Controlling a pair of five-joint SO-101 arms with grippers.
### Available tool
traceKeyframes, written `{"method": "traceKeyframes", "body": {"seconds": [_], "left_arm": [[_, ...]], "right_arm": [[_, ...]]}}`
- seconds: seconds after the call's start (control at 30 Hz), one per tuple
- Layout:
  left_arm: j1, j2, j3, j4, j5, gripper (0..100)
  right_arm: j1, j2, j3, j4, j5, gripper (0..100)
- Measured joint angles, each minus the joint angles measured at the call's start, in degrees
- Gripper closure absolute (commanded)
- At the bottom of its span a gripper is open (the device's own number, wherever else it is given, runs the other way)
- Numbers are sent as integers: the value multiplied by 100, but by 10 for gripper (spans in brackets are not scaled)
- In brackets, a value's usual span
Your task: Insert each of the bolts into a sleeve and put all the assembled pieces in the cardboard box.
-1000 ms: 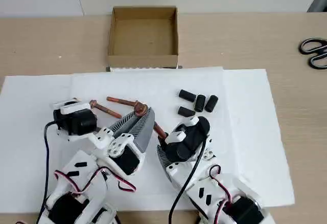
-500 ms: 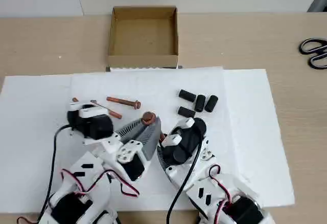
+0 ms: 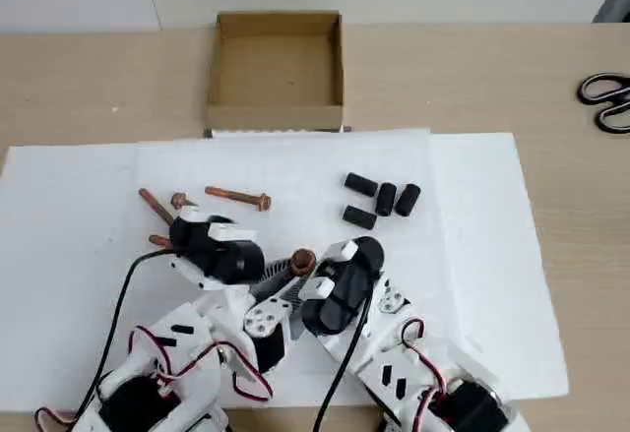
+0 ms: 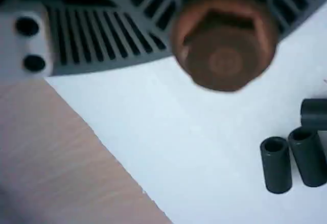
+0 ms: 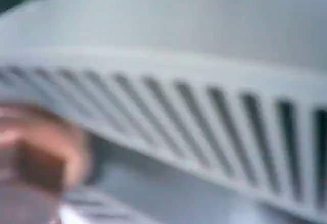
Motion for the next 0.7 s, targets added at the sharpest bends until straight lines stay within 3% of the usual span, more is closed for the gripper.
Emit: {"method": "traceKeyframes", "body": {"seconds": [0.13,0.33,0.53,0.7], "left_arm": [[0,0,-9,26,-229,960],[26,0,0,88,-308,767],[-18,-9,-18,176,-308,768],[-536,79,9,246,-985,767]], "right_arm": [[0,0,0,0,18,996],[35,9,9,0,18,996],[18,9,9,0,18,996],[18,0,0,0,9,996]]}}
